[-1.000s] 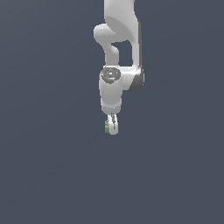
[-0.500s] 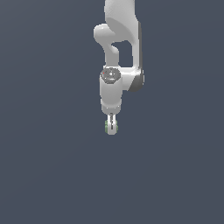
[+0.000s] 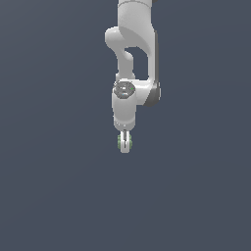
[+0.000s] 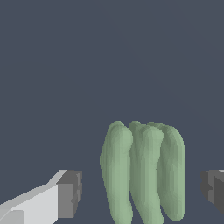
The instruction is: Pick up the object and move it to a goal position.
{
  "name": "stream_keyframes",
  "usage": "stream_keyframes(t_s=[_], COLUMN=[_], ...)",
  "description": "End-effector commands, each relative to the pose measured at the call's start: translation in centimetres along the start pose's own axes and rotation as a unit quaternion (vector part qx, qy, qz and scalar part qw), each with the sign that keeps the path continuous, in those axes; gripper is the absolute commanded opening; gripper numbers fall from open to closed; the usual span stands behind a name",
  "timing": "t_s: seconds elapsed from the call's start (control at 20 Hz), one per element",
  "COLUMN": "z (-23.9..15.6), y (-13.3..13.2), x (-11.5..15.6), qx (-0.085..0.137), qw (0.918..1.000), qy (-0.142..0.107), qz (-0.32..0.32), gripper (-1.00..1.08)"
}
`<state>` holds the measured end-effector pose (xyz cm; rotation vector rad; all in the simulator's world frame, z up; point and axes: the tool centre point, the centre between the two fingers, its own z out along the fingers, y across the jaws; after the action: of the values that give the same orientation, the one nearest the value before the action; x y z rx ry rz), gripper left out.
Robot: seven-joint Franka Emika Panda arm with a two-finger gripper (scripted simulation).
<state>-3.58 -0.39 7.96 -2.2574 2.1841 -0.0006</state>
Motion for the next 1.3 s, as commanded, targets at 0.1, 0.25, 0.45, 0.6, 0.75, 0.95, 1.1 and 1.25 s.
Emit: stream_keyframes(t_s=[0.1,0.25,0.45,0.6,0.75,0.95,1.1,1.25], z=[2.1,2.9,3.2,3.2,3.2,3.0,2.8,2.3], y=[0.1,0.0,0.0,0.0,0.0,0.0,-0.2,-0.6], x=[0.0,0.0,0.0,0.0,0.0,0.0,0.0,0.1], qx=[0.0,0.0,0.0,0.0,0.0,0.0,0.0,0.0], qw=[1.0,1.0,1.0,1.0,1.0,1.0,1.0,1.0], qy=[0.0,0.0,0.0,0.0,0.0,0.0,0.0,0.0], qz=[0.001,0.001,0.001,0.001,0.001,0.001,0.001,0.001], gripper=[1.0,1.0,-1.0,-1.0,-1.0,-1.0,-1.0,-1.0])
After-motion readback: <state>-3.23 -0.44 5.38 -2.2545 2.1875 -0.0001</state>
